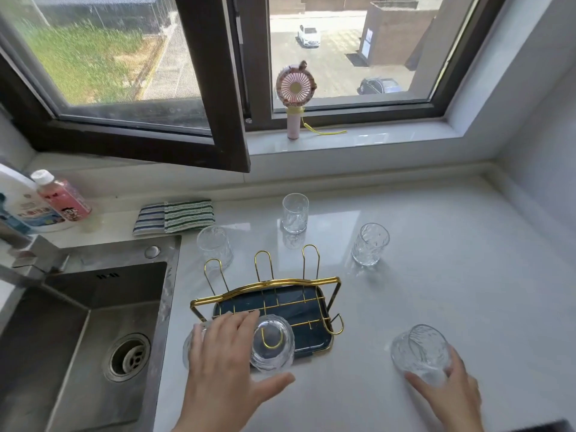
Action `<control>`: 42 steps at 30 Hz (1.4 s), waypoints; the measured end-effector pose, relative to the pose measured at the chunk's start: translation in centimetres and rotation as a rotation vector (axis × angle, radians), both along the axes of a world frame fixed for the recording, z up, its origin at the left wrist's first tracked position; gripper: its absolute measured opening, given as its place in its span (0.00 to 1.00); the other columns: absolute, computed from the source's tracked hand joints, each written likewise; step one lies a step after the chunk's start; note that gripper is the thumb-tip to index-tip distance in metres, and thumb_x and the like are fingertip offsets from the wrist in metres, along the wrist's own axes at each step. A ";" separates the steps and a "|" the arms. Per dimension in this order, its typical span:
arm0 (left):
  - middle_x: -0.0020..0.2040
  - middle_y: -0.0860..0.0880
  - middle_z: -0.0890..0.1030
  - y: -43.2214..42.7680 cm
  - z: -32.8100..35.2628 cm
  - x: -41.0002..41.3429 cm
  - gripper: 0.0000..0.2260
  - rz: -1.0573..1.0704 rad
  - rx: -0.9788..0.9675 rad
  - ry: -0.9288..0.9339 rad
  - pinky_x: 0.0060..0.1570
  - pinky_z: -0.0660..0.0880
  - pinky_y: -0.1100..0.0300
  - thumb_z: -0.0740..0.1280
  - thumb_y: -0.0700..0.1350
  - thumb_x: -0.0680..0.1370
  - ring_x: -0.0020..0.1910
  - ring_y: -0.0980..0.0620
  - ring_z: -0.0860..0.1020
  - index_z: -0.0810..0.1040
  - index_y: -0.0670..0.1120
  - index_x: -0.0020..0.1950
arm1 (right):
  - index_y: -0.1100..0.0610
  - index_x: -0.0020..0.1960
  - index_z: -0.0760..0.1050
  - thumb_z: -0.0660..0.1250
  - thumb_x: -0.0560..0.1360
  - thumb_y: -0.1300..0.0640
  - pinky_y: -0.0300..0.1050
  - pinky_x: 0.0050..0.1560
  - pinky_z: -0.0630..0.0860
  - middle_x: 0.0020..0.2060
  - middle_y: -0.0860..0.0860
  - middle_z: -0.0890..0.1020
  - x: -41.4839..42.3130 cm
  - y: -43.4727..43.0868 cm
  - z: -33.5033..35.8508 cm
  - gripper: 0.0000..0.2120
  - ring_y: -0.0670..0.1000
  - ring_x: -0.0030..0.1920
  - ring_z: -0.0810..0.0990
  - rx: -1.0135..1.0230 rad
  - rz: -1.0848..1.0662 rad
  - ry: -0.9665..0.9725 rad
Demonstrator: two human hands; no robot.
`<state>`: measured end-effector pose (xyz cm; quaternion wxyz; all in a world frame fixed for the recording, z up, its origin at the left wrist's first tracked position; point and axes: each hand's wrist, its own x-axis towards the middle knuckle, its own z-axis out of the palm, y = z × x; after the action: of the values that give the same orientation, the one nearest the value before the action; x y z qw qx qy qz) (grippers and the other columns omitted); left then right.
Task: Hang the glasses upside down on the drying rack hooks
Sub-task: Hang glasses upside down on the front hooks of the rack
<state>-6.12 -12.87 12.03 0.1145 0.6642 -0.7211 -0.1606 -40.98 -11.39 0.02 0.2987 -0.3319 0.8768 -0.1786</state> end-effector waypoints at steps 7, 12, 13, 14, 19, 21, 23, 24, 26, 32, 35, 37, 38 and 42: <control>0.58 0.54 0.79 -0.5 -0.5 -0.7 0.36 -0.028 -0.058 -0.058 0.66 0.57 0.36 0.68 0.69 0.62 0.62 0.48 0.73 0.73 0.51 0.64 | 0.52 0.66 0.66 0.81 0.52 0.43 0.59 0.63 0.67 0.61 0.58 0.75 0.8 -1.8 -1.7 0.47 0.61 0.63 0.70 -0.048 0.144 0.065; 0.54 0.56 0.80 -0.5 -0.7 -0.7 0.32 -0.024 -0.115 -0.050 0.63 0.58 0.39 0.71 0.66 0.60 0.56 0.50 0.77 0.75 0.52 0.60 | 0.51 0.59 0.70 0.82 0.55 0.50 0.53 0.55 0.71 0.54 0.53 0.79 1.2 -2.3 -1.4 0.37 0.57 0.56 0.77 -0.197 0.094 -0.101; 0.54 0.56 0.81 -0.5 -0.7 -0.7 0.32 -0.029 -0.129 -0.049 0.62 0.58 0.39 0.73 0.65 0.59 0.55 0.51 0.78 0.75 0.52 0.59 | 0.49 0.57 0.69 0.82 0.55 0.50 0.51 0.52 0.71 0.54 0.52 0.79 1.4 -2.2 -0.9 0.35 0.56 0.52 0.78 -0.209 0.083 -0.139; 0.53 0.56 0.81 -0.5 -0.7 -0.7 0.32 -0.037 -0.141 -0.048 0.61 0.59 0.39 0.74 0.64 0.59 0.54 0.51 0.78 0.75 0.52 0.59 | 0.46 0.56 0.68 0.81 0.55 0.49 0.49 0.50 0.71 0.53 0.51 0.79 1.7 -2.1 -0.2 0.34 0.54 0.49 0.79 -0.216 0.090 -0.154; 0.53 0.55 0.80 -0.3 -0.8 -0.6 0.32 -0.026 -0.170 -0.017 0.64 0.57 0.39 0.71 0.63 0.61 0.55 0.51 0.78 0.74 0.50 0.61 | 0.36 0.56 0.66 0.82 0.52 0.50 0.43 0.46 0.72 0.50 0.42 0.77 2.2 -1.9 6.6 0.38 0.47 0.50 0.78 -0.377 0.344 -0.090; 0.52 0.54 0.80 -0.4 -0.8 -0.6 0.33 0.023 -0.175 -0.004 0.65 0.57 0.40 0.65 0.65 0.63 0.54 0.50 0.77 0.75 0.48 0.62 | 0.36 0.57 0.65 0.83 0.52 0.50 0.35 0.40 0.73 0.49 0.38 0.78 2.6 -1.8 9.8 0.40 0.44 0.47 0.80 -0.435 0.376 -0.133; 0.50 0.52 0.81 -0.5 -1.0 -0.6 0.34 0.059 -0.163 -0.004 0.65 0.57 0.40 0.63 0.66 0.63 0.54 0.49 0.77 0.75 0.47 0.61 | 0.37 0.56 0.67 0.82 0.51 0.46 0.28 0.40 0.71 0.49 0.36 0.78 3.5 -1.9 12.7 0.39 0.42 0.43 0.79 -0.503 0.438 -0.122; 0.50 0.51 0.81 -0.6 -1.1 -0.5 0.33 0.075 -0.148 -0.006 0.65 0.57 0.39 0.64 0.66 0.63 0.55 0.48 0.77 0.75 0.46 0.61 | 0.37 0.55 0.68 0.81 0.51 0.44 0.26 0.41 0.70 0.50 0.35 0.77 4.2 -2.0 14.0 0.37 0.42 0.44 0.77 -0.535 0.491 -0.095; 0.52 0.51 0.81 -0.9 -1.1 -0.4 0.33 0.104 -0.102 -0.015 0.67 0.56 0.40 0.69 0.66 0.64 0.58 0.47 0.75 0.74 0.47 0.62 | 0.35 0.57 0.68 0.78 0.52 0.44 0.29 0.45 0.71 0.53 0.34 0.74 5.7 -2.2 16.0 0.36 0.39 0.50 0.74 -0.572 0.620 -0.035; 0.53 0.50 0.81 -1.2 -1.0 -0.6 0.33 0.127 -0.078 -0.051 0.66 0.58 0.38 0.67 0.69 0.65 0.58 0.46 0.75 0.75 0.47 0.60 | 0.45 0.60 0.71 0.81 0.54 0.50 0.45 0.50 0.73 0.50 0.42 0.78 9.8 -3.6 16.2 0.37 0.49 0.51 0.74 -0.626 0.821 0.167; 0.56 0.51 0.80 -1.2 -1.0 -0.5 0.37 0.120 -0.067 -0.041 0.68 0.54 0.40 0.56 0.73 0.65 0.60 0.47 0.74 0.74 0.48 0.62 | 0.47 0.61 0.73 0.78 0.56 0.45 0.46 0.52 0.73 0.51 0.46 0.79 11.1 -4.7 14.8 0.35 0.52 0.52 0.74 -0.569 0.867 0.225; 0.58 0.51 0.79 -1.1 -1.1 -0.4 0.38 0.112 -0.059 -0.042 0.69 0.52 0.41 0.52 0.74 0.65 0.62 0.47 0.72 0.74 0.48 0.62 | 0.47 0.63 0.72 0.76 0.58 0.42 0.46 0.54 0.72 0.52 0.47 0.78 11.6 -5.3 13.6 0.35 0.52 0.54 0.72 -0.502 0.881 0.240; 0.58 0.51 0.79 -1.1 -1.1 -0.4 0.38 0.110 -0.054 -0.045 0.69 0.52 0.41 0.53 0.74 0.65 0.62 0.47 0.72 0.74 0.48 0.62 | 0.47 0.64 0.71 0.75 0.59 0.41 0.46 0.56 0.72 0.53 0.47 0.78 11.8 -5.5 13.0 0.35 0.52 0.55 0.72 -0.468 0.891 0.249; 0.55 0.50 0.81 -1.1 -1.2 -0.4 0.36 0.108 -0.050 -0.067 0.67 0.55 0.40 0.55 0.74 0.66 0.61 0.45 0.74 0.76 0.48 0.60 | 0.48 0.65 0.71 0.74 0.59 0.39 0.46 0.56 0.72 0.54 0.48 0.77 12.3 -5.6 11.1 0.36 0.53 0.55 0.72 -0.409 0.911 0.267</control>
<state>-6.56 -13.94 10.86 0.1153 0.7040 -0.6915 -0.1139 -28.73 -17.00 11.14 0.1607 -0.7515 0.6209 -0.1544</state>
